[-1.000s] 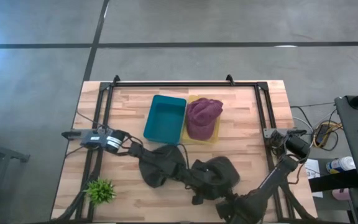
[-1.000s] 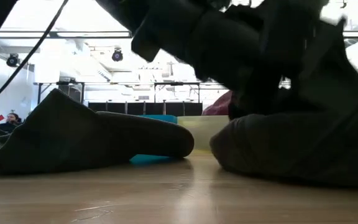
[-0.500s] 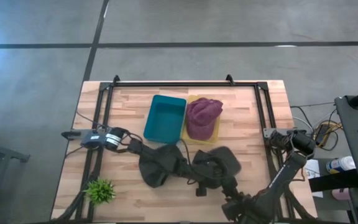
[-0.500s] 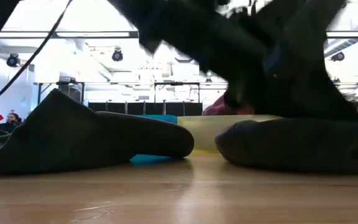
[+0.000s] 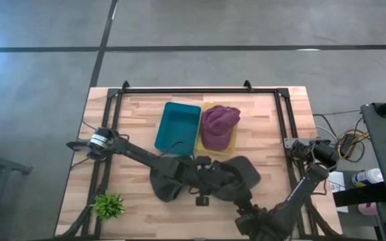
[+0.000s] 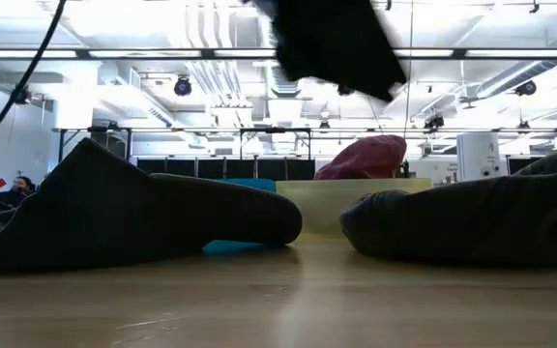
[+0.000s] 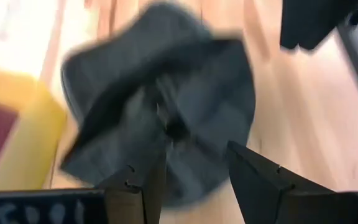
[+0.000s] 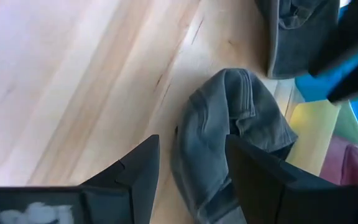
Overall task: Pick & Place hat
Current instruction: Put the right black cap into the blue bin
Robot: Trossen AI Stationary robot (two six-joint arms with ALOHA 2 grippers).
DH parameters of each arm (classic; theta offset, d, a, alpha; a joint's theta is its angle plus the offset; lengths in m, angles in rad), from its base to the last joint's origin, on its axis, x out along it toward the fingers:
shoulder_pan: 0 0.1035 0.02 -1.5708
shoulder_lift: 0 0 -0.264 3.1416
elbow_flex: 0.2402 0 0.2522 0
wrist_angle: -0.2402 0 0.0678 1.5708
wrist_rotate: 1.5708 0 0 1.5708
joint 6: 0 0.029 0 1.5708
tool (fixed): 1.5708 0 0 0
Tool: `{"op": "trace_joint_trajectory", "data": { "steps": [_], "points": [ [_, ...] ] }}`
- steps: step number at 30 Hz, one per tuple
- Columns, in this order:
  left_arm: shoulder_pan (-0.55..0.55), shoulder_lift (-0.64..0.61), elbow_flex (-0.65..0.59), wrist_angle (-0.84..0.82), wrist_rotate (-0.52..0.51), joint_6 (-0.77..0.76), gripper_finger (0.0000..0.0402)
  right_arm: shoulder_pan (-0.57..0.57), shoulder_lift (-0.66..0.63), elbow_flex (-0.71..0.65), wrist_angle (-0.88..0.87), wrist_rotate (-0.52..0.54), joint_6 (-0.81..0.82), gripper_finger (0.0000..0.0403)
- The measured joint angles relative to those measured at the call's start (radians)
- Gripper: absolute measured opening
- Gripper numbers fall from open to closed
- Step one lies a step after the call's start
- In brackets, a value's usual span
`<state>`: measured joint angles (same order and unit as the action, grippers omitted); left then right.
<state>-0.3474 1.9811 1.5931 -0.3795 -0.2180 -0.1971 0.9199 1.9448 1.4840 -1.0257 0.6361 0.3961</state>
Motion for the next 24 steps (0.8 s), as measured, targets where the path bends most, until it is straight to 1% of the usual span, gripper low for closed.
{"op": "trace_joint_trajectory", "data": {
  "steps": [1,3,5,8,11,14,17,21,24],
  "points": [
    [-0.003,-0.004,-0.019,-0.013,0.000,-0.004,0.0163,-0.011,0.003,-0.007,0.018,0.000,-0.009,0.0178],
    [-0.007,-0.006,-0.060,0.029,0.001,0.004,0.0163,-0.030,0.006,-0.021,0.049,0.002,-0.008,0.0178],
    [-0.009,-0.006,-0.116,0.141,0.005,0.047,0.0163,-0.051,0.012,-0.030,0.039,0.018,0.009,0.0178],
    [0.001,0.015,-0.214,0.398,0.017,0.117,0.0163,-0.073,0.016,-0.053,0.041,0.032,0.051,0.0178],
    [0.025,0.045,-0.294,0.543,0.018,0.128,0.0163,-0.089,0.015,-0.092,0.087,0.013,0.063,0.0178],
    [0.045,0.050,-0.334,0.566,0.017,0.108,0.0163,-0.091,0.016,-0.124,0.151,-0.031,0.053,0.0178],
    [0.060,0.058,-0.366,0.568,0.036,0.081,0.0163,-0.089,0.016,-0.151,0.181,-0.041,0.058,0.0178],
    [0.071,0.084,-0.380,0.536,0.113,0.007,0.0163,-0.089,0.015,-0.186,0.167,-0.100,0.087,0.0178],
    [0.066,0.084,-0.383,0.495,0.130,-0.044,0.0163,-0.088,0.015,-0.197,0.131,-0.151,0.148,0.0178]
  ]
}}
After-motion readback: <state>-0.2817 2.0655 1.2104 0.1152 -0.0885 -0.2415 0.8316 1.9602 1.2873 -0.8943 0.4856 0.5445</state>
